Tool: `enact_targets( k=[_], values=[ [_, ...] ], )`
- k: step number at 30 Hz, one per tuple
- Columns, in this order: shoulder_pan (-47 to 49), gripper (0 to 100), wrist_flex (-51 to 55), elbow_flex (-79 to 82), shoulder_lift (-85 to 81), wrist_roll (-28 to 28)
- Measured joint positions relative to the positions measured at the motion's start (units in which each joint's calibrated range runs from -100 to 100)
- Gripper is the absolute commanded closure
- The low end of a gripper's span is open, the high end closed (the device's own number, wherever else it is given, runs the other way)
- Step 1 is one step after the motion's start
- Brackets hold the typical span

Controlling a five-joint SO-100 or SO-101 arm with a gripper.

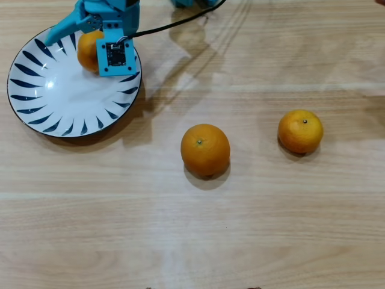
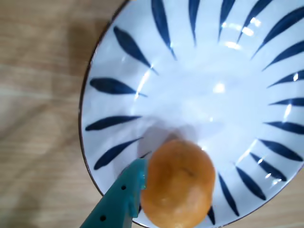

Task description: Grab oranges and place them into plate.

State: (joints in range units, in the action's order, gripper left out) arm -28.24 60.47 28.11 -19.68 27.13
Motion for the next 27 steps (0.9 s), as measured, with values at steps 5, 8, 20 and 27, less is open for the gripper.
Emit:
enact_targets(
  k=[5, 8, 20, 27],
  values=[
    [10.6, 71, 10.9, -11.9, 0.0, 4.0],
    [19.2, 70, 21.5, -23.4, 0.7, 6.8],
    [55.7, 66, 15.3, -37.2, 12.0, 23.5],
    [61.6, 49, -0.3, -33.4, 20.1, 28.4]
  ],
)
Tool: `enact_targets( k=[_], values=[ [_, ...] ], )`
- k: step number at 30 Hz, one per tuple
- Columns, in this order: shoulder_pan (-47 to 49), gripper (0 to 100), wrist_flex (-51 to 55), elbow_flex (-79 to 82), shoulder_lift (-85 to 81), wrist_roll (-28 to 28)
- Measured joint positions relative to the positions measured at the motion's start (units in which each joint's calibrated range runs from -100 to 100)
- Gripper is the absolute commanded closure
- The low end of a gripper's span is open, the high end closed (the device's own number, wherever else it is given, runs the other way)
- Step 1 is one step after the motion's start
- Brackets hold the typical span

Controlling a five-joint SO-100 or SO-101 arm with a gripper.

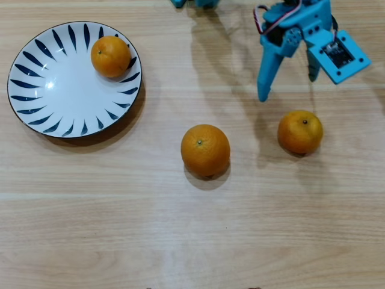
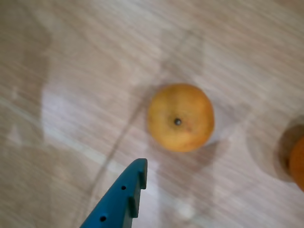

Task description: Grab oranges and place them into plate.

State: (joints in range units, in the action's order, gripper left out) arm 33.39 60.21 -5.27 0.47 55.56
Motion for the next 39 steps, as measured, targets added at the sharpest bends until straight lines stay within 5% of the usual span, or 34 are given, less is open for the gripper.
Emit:
enact_targets(
  k=[14, 39],
  values=[
    [1.9, 49, -31.4, 13.8, 13.5, 4.6],
    [3.0, 61, -33.9, 14.1, 20.2, 7.4]
  ],
)
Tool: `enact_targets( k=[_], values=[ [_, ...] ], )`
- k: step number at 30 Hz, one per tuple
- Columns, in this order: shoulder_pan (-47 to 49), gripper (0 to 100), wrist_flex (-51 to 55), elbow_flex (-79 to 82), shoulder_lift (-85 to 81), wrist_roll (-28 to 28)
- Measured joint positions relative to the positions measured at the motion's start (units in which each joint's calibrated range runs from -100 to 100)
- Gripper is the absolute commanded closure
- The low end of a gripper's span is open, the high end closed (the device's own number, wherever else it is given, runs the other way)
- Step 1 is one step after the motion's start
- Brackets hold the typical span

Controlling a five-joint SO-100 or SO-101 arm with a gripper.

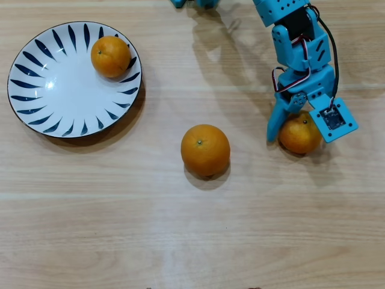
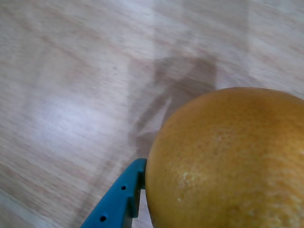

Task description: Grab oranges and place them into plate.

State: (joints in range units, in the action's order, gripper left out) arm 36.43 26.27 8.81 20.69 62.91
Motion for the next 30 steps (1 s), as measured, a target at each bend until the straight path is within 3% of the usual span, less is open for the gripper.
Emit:
enact_targets(
  k=[10, 23, 30],
  values=[
    [0.0, 67, -0.2, 0.0, 0.0, 0.0],
    [0.0, 67, -0.2, 0.0, 0.0, -0.2],
    [-2.9, 67, 0.0, 0.7, -7.2, -6.3]
  ],
)
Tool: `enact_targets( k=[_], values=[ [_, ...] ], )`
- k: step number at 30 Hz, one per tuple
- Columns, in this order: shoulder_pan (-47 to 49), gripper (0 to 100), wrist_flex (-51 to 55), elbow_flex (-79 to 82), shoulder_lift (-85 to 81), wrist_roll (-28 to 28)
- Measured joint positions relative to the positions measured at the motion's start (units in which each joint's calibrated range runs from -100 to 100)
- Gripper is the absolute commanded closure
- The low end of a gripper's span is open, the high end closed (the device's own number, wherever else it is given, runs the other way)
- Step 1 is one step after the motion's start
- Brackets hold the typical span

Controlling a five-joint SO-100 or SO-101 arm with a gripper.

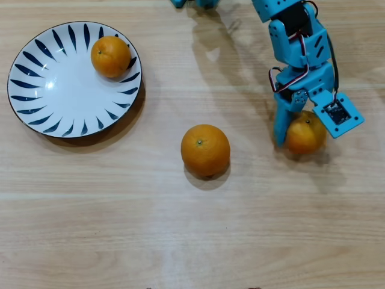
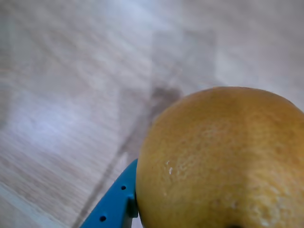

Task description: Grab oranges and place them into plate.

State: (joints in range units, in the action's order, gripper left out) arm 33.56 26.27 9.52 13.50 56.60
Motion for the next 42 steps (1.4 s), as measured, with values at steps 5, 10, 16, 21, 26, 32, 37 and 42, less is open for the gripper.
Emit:
enact_targets(
  k=[5, 10, 16, 21, 26, 32, 37, 42],
  values=[
    [-6.3, 67, 8.3, 0.2, -12.9, -4.8],
    [-16.1, 67, 22.9, 0.2, -24.0, -9.5],
    [-33.3, 67, 37.1, 0.2, -33.9, -17.6],
    [-49.5, 67, 45.4, -0.5, -34.8, -23.9],
    [-65.0, 67, 49.3, -6.1, -26.7, -31.3],
    [-75.6, 67, 50.1, -11.7, -13.1, -36.4],
    [-78.6, 52, 50.1, -15.1, -7.4, -37.4],
    [-79.1, 43, 50.1, -15.9, -7.4, -37.4]
  ],
)
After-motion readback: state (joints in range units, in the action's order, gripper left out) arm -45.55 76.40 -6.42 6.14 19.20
